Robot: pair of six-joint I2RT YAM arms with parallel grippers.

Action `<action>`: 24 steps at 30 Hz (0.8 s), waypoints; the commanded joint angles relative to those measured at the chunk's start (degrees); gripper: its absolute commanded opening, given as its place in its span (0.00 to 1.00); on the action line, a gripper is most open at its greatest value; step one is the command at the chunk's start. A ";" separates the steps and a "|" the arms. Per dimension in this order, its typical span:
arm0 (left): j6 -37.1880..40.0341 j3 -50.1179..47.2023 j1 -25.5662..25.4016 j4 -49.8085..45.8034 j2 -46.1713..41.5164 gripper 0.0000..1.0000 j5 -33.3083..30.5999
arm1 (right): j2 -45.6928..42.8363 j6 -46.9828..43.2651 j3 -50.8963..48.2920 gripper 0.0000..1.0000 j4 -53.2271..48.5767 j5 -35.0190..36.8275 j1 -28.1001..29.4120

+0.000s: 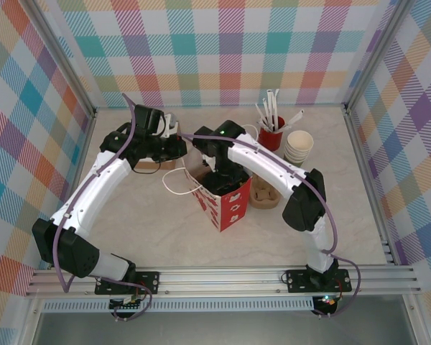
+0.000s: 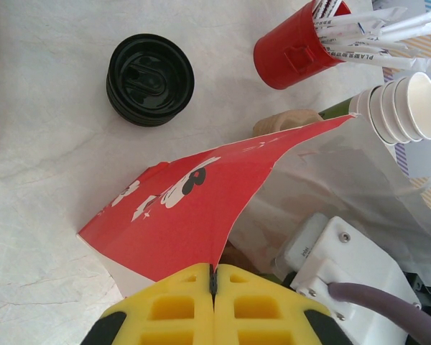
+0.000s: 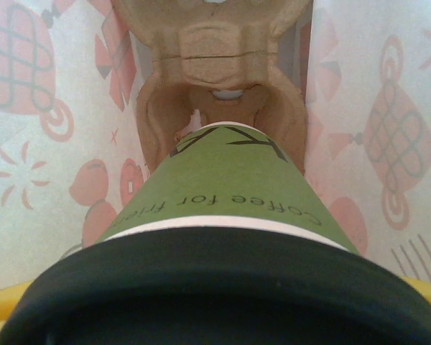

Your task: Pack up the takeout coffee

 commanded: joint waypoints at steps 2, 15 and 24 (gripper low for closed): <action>0.16 0.98 -0.60 -1.20 -0.10 0.00 0.38 | 0.78 -0.88 -1.43 0.77 0.36 -0.94 -0.32; 0.23 0.96 -0.64 -1.19 0.74 0.00 0.29 | 1.10 -1.49 -5.05 0.77 3.55 -2.26 -0.32; 0.16 1.02 -0.65 -1.28 0.78 0.00 0.26 | 1.57 -1.59 -8.52 0.77 5.96 -1.81 -0.41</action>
